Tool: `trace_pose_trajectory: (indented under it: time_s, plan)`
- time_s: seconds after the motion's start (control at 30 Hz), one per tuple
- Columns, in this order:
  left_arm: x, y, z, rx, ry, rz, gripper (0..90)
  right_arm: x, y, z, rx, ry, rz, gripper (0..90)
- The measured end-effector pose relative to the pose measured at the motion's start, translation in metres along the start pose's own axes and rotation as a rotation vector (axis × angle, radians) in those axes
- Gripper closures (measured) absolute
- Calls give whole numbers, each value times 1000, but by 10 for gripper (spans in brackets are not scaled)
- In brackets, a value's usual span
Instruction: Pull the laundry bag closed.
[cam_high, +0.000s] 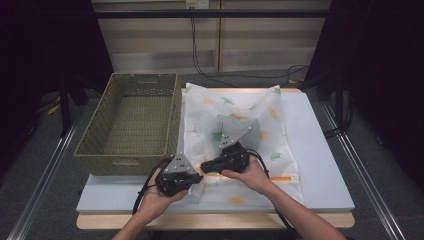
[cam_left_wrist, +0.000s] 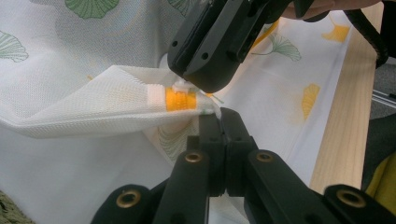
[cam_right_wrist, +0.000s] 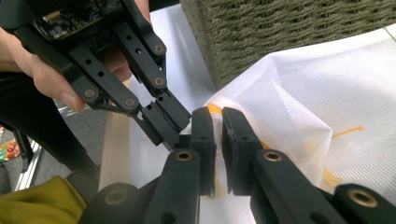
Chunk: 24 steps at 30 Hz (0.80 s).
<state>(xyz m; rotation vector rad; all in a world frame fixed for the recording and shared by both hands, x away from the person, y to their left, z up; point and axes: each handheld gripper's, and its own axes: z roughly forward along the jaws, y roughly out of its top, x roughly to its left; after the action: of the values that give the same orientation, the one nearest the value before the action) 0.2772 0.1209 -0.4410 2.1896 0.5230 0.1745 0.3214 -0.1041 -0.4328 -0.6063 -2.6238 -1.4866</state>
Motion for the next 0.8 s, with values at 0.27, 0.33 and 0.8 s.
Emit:
trace_pose_trajectory:
  time_s: [0.27,0.33,0.8]
  plan:
    - [0,-2,0,-10,-12,-6,890,-2,0,-2,-24,-1,10,899]
    - [0,-2,-1,-3,-4,-1,890,-3,1,-4,-31,3,15,900]
    - [3,-4,-5,-25,-5,-18,889,-7,-7,3,-12,23,37,868]
